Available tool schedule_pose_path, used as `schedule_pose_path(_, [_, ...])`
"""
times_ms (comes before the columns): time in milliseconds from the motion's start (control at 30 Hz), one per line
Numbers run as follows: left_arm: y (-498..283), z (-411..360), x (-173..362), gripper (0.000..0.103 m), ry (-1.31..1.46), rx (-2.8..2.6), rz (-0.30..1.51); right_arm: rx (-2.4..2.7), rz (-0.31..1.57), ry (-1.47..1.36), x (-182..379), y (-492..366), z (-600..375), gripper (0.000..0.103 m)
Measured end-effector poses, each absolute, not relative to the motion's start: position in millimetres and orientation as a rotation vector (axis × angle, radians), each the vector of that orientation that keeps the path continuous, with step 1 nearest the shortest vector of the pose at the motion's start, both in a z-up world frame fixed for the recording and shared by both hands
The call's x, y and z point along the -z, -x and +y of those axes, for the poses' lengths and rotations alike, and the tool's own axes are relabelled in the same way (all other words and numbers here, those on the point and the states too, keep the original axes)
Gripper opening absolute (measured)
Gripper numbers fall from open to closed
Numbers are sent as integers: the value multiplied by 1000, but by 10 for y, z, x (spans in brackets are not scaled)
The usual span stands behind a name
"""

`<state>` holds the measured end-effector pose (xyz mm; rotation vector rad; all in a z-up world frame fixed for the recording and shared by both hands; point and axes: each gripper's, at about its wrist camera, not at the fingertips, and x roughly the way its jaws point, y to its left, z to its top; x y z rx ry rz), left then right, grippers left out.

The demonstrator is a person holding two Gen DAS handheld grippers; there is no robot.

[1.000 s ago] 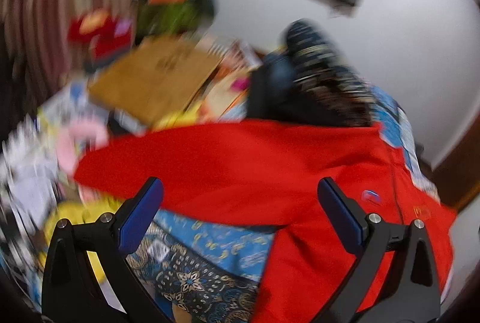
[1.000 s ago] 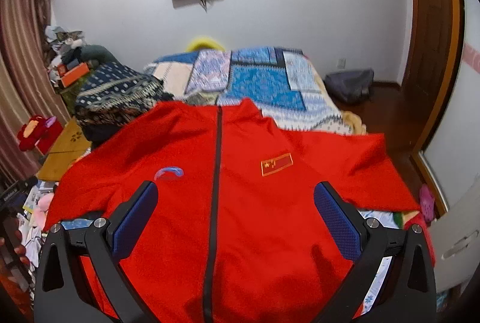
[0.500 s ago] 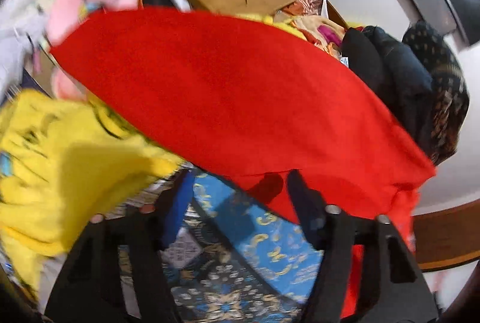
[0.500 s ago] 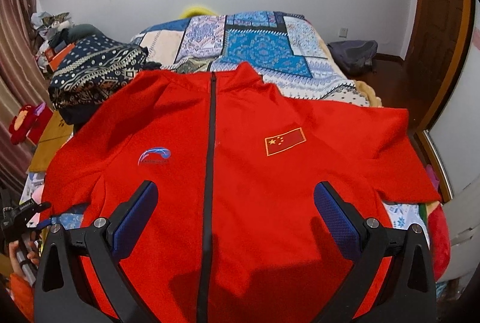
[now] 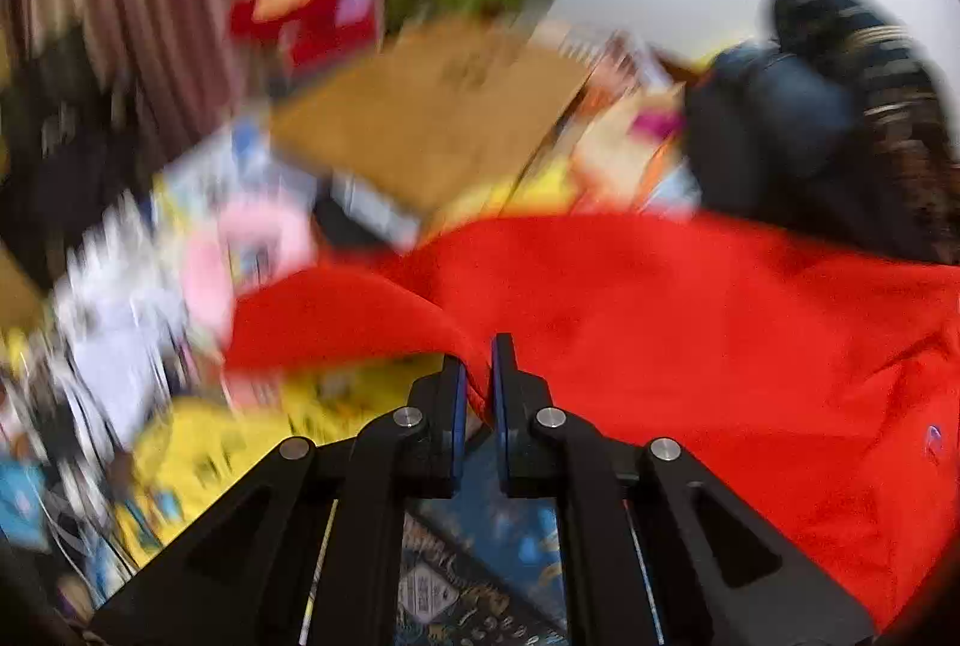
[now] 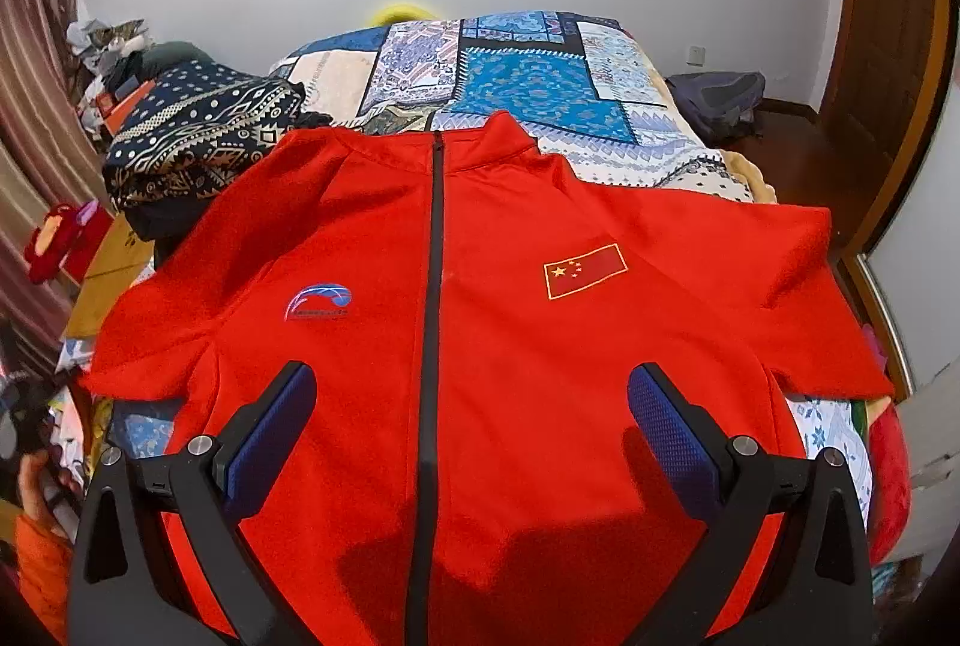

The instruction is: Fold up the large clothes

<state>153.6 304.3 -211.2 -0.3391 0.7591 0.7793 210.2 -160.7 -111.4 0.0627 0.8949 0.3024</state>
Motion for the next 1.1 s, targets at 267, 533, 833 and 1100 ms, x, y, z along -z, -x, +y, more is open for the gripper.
schedule_pose_path(267, [-1887, 2469, 1150, 5, 297, -494, 570, -316, 862, -72, 1029, -2059, -1691, 103])
schedule_pose_path(533, [-2457, 1493, 818, 5, 243, -174, 558, -314, 845, 2, 1054, -2128, -1780, 103])
schedule_pose_path(833, [-2788, 91, 1312, 5, 9, 75, 735, -322, 876, 59, 1200, -2176, -1885, 103])
schedule_pose_path(1100, [-2819, -463, 2031, 5, -31, 210, 1006, -280, 898, 116, 1340, -2189, -1946, 103])
